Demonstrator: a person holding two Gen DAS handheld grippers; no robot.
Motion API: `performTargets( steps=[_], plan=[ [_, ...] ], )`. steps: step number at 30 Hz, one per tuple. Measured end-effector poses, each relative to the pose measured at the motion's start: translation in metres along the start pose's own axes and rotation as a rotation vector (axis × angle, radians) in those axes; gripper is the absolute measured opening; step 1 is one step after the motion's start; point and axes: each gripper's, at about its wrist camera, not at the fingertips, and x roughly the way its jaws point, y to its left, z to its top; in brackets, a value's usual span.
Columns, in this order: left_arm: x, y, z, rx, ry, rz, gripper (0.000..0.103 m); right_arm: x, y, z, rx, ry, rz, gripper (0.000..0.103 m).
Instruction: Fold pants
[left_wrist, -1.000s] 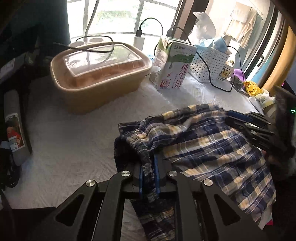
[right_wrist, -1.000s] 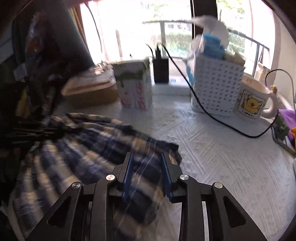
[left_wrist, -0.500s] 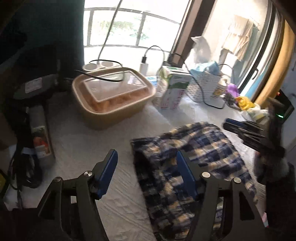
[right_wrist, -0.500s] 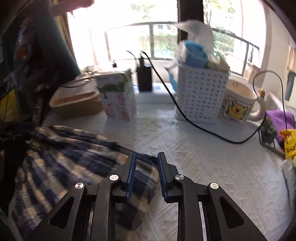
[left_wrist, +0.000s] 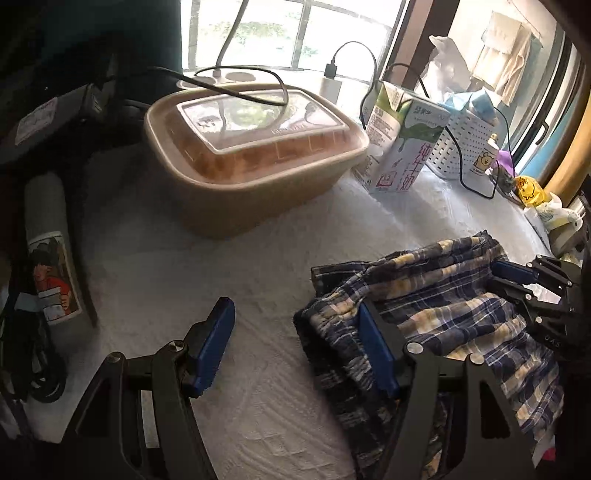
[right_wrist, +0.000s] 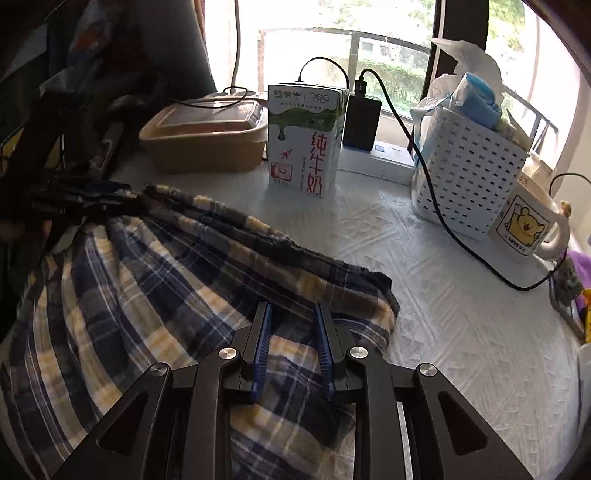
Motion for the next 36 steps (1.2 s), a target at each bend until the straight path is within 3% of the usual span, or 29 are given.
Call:
performTargets(
  steps=[6,9,12,21,26,29,36],
  plan=[
    [-0.055,-0.008,0.005,-0.025,-0.159,-0.022,0.069,-0.035,-0.019,-0.008,0.053,-0.011,-0.097,0.024],
    [-0.088,-0.014,-0.001,-0.015,-0.244,-0.019,0.069,-0.062,-0.014,-0.013,0.065,-0.047,-0.081,0.024],
    [-0.11,-0.026,-0.012,0.015,-0.275,-0.05,0.069,-0.081,0.0,-0.018,0.054,-0.069,-0.04,0.024],
    [-0.078,-0.104,-0.081,0.156,-0.068,-0.219,0.069,-0.104,0.059,-0.051,0.027,-0.039,0.086,0.024],
    [-0.053,-0.113,-0.106,0.164,0.008,-0.18,0.069,-0.091,0.07,-0.076,0.051,0.018,0.078,0.024],
    [-0.053,-0.113,-0.112,0.172,0.015,-0.177,0.069,-0.086,0.072,-0.092,0.057,0.047,0.073,0.024],
    [-0.062,-0.111,-0.124,0.201,0.021,-0.18,0.069,-0.101,0.067,-0.12,0.075,0.022,0.066,0.024]
  ],
)
